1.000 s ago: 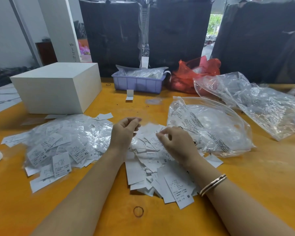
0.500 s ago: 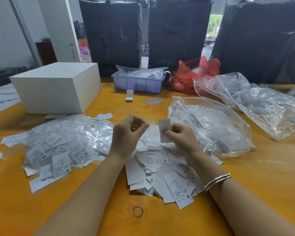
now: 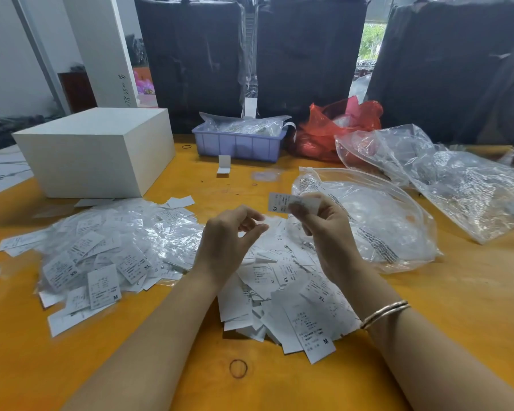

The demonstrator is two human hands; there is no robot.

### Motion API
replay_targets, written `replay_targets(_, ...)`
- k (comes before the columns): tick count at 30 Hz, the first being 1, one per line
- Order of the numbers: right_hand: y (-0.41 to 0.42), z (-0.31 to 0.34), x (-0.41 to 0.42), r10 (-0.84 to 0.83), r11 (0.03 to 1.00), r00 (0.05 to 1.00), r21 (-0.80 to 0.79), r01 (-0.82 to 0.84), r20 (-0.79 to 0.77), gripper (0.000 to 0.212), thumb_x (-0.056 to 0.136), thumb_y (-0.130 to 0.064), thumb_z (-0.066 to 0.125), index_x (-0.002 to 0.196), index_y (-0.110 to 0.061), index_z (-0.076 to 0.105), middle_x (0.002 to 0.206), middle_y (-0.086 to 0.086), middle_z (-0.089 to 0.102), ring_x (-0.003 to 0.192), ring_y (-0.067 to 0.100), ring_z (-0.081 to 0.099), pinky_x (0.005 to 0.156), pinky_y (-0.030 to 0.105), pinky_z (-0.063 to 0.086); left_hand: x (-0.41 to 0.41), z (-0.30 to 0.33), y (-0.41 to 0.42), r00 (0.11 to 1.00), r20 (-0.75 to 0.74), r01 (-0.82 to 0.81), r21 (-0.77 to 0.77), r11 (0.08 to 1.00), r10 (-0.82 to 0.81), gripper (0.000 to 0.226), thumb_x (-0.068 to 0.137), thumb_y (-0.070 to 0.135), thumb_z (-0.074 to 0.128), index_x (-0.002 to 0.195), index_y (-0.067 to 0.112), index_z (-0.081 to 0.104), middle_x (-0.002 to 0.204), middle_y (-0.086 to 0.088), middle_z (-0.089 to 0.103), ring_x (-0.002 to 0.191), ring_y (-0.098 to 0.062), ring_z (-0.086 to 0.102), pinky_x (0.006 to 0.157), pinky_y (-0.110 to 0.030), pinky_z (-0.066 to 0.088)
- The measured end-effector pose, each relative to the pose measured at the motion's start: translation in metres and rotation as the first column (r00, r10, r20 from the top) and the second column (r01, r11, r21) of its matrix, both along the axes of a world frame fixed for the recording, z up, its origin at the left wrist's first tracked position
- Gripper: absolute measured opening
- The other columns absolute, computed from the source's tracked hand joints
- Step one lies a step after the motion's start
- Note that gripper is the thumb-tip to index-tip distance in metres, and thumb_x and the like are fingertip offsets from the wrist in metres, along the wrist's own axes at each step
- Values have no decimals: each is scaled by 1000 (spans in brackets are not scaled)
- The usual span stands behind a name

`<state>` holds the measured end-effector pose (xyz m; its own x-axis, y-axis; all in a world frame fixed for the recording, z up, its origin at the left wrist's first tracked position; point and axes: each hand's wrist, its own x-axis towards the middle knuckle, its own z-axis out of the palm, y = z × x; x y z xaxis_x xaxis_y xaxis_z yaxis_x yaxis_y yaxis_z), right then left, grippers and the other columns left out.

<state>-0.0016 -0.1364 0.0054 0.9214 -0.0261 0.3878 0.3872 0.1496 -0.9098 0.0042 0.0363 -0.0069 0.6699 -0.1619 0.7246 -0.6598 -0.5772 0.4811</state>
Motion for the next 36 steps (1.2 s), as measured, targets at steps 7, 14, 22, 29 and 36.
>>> replay_targets(7, -10, -4, 2, -49, 975, 999, -218, 49, 8, 11, 82, -21, 68, 79, -11, 64, 71, 5, 59, 64, 11, 51, 56, 17, 41, -2, 3, 1, 999, 18, 26, 15, 1000, -26, 15, 79, 10, 73, 91, 2, 70, 77, -6, 70, 69, -8, 59, 69, -2, 42)
replay_targets(14, -16, -6, 3, -76, 891, 994, -442, 103, 79, 5, 87, -5, 62, 85, -2, 66, 71, 25, 55, 59, 18, 43, 53, 33, 33, -1, 3, 1, 997, -11, 78, -35, 996, -78, 12, 87, 12, 65, 94, 5, 71, 80, 0, 70, 71, -11, 65, 66, -13, 51)
replay_targets(22, -9, -9, 4, -119, 844, 968, -491, 216, 222, 5, 85, -7, 65, 85, -4, 68, 74, 11, 66, 68, 40, 56, 58, 45, 45, -1, 0, 0, 961, -192, 183, -96, 978, -199, 36, 80, 28, 68, 108, 7, 67, 88, 5, 66, 78, 2, 62, 70, -12, 51)
replay_targets(29, -5, -9, 2, -103, 834, 963, -506, 219, 248, 6, 89, -7, 59, 90, -9, 64, 72, 11, 65, 63, 41, 56, 56, 48, 45, 2, -2, 1, 983, -129, 121, -102, 987, -134, 20, 86, 9, 65, 106, 6, 68, 90, 5, 67, 77, -9, 66, 68, -17, 54)
replay_targets(36, -8, -3, -1, -121, 875, 955, -424, 232, 272, 9, 92, -8, 55, 87, -11, 62, 77, 8, 67, 70, 42, 59, 63, 60, 46, 2, 1, -1, 927, -293, 163, -244, 956, -232, 3, 88, 25, 61, 86, 28, 59, 86, 10, 66, 84, -9, 66, 71, -31, 56)
